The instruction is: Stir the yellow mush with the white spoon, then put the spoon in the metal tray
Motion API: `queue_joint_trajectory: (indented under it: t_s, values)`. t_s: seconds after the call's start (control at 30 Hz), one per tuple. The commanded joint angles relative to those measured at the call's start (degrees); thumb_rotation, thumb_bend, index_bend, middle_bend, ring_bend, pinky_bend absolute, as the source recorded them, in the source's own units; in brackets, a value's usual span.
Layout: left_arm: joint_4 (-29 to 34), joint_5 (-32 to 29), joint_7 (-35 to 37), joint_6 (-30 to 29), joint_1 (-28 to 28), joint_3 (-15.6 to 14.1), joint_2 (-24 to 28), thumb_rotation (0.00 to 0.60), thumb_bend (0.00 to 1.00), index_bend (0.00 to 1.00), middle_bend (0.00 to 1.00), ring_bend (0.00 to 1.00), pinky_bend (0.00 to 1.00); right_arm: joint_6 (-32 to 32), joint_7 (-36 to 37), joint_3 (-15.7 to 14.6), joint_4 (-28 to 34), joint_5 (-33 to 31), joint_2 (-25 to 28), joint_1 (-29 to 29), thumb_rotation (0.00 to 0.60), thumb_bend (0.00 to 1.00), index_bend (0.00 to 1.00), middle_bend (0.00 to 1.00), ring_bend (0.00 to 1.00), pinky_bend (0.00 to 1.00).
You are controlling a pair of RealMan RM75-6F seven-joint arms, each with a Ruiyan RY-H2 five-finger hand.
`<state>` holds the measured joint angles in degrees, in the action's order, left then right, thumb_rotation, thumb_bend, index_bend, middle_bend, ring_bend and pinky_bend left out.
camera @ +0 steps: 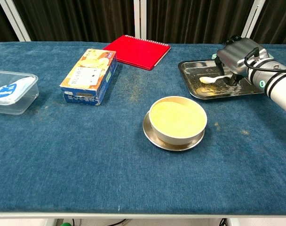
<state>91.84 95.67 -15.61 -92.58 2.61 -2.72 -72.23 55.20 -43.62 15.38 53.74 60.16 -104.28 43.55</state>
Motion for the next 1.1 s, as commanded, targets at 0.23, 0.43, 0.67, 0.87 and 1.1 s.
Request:
queue_joint_trajectory:
  t_s: [0.23,0.43,0.67,0.87,1.1]
  values:
    - [0.23,0.26,-0.26,0.33,-0.49,0.27,0.12,0.6,0.32,0.18,0.16,0.18,0.13,1.25,-0.74,-0.43,7.09,-1.65,4.22,-1.68,0.6,0.43,0.5,0.26,0.02,0.0]
    - [0.69,0.6,-0.8,0.71,-0.98,0.43,0.17,0.6,0.32,0.18,0.16,0.18,0.13,1.7,-4.28,-1.1,11.61,-4.47,7.47,-2.51,0.6,0.36,0.37,0.25,0.0,0.0]
    - [1.48,0.39,-0.95,0.51,-1.1,0.76,1.16,0.6,0.32,0.18,0.16,0.18,0.13,8.74,0.79,-1.32,24.53,-1.05,16.75,-7.02,0.6,0.33,0.34,0.24,0.0,0.0]
    - [1.93,-0.08,-0.35,0.25,-1.38,1.47,2.08,0.6,0.32,0.18,0.16,0.18,0.13,17.34,12.46,-5.48,38.7,6.88,30.13,-16.74,0.6,0.33,0.3,0.24,0.01,0.05]
    - [2.02,-1.13,0.2,0.51,-1.51,1.9,2.45,0.6,0.32,0.18,0.16,0.18,0.13,26.49,31.03,-13.65,41.96,19.18,38.45,-28.07,0.6,0.32,0.14,0.14,0.0,0.0]
